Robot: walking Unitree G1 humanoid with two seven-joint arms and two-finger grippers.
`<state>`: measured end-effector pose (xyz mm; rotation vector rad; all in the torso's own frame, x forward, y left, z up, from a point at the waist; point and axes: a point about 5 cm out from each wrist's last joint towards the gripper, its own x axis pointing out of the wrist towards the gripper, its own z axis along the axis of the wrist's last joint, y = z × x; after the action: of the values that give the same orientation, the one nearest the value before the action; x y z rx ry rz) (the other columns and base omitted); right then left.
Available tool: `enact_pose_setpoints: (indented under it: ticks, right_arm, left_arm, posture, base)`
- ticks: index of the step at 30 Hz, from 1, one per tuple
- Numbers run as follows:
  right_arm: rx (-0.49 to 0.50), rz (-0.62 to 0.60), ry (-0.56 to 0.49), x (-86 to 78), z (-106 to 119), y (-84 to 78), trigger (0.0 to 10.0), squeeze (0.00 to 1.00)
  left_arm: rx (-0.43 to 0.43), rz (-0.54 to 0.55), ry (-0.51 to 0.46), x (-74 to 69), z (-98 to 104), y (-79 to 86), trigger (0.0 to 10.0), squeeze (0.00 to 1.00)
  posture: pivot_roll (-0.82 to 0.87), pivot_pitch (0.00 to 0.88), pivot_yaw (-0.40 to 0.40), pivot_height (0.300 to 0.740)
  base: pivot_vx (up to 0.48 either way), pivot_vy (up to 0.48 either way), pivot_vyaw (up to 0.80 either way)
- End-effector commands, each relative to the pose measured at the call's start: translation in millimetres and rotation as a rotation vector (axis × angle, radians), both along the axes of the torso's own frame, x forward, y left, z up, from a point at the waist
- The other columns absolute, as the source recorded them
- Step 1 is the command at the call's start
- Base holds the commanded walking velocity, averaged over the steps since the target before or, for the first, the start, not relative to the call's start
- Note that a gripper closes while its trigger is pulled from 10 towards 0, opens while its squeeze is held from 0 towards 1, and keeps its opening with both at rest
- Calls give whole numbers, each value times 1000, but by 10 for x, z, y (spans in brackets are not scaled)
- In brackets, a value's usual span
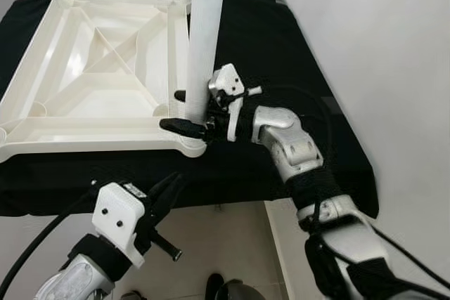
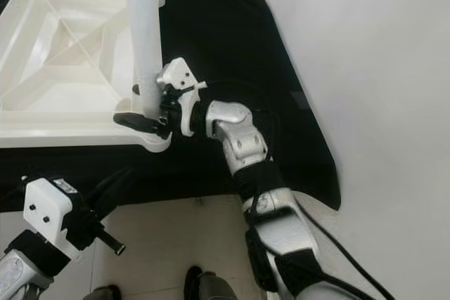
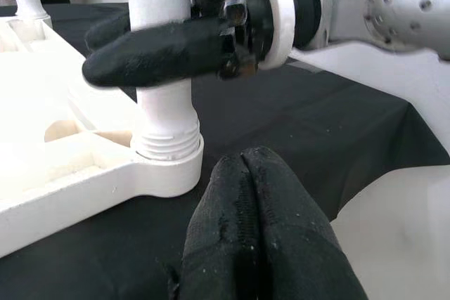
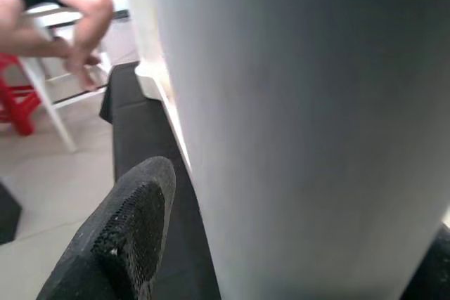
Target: Building children table
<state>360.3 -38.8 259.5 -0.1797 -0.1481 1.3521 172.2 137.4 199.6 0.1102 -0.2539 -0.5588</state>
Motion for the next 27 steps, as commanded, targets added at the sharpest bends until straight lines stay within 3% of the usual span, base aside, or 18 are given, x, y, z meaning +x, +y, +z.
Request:
enact_pose_setpoints:
  ticks: [1,13,18,19,21,22,23,24,25,26,27]
  right_arm:
    - [-2,86,2,-17,16,66,0,0]
    - [-30,167,-1,59,55,90,0,0]
    - [-42,76,18,120,-59,-29,0,0]
    - [-38,2,26,156,-102,-90,0,0]
    - [-32,-323,102,245,-382,-280,0,0]
    - [-32,-323,102,245,-382,-280,0,0]
    - [-41,-552,134,281,-539,-363,0,0]
    - [-41,-552,134,281,-539,-363,0,0]
    - [-34,-753,163,188,-748,-447,0,0]
    - [-34,-856,209,29,-933,-462,0,0]
    - [-34,-856,209,29,-933,-462,0,0]
  left_arm:
    - [17,-10,18,-23,-59,-18,10000,0]
    - [22,-8,11,-39,-33,-28,10000,0]
    - [22,-9,-2,15,20,-34,10000,0]
    - [22,-10,-4,22,29,-35,10000,0]
    - [23,-12,-5,19,40,-24,10000,0]
    - [23,-12,-5,19,40,-24,10000,0]
    - [24,-13,-5,13,43,-18,10000,0]
    - [24,-13,-5,13,43,-18,10000,0]
    - [25,-14,-6,8,54,-11,10000,0]
    - [26,-16,-4,3,56,-7,10000,0]
    - [26,-16,-4,3,56,-7,10000,0]
  posture:
    - [235,215,-184,740]
    - [237,226,-186,740]
    - [212,232,-186,740]
    - [210,232,-187,740]
    - [202,230,-187,740]
    - [202,230,-187,740]
    - [202,233,-185,740]
    - [202,233,-185,740]
    - [207,248,-175,740]
    - [194,246,-164,740]
    - [194,246,-164,740]
  base:
    - [0,0,0]
    - [0,0,0]
    - [0,0,0]
    - [0,0,0]
    - [0,0,0]
    - [0,0,0]
    - [0,0,0]
    - [0,0,0]
    - [0,0,0]
    - [0,0,0]
    - [0,0,0]
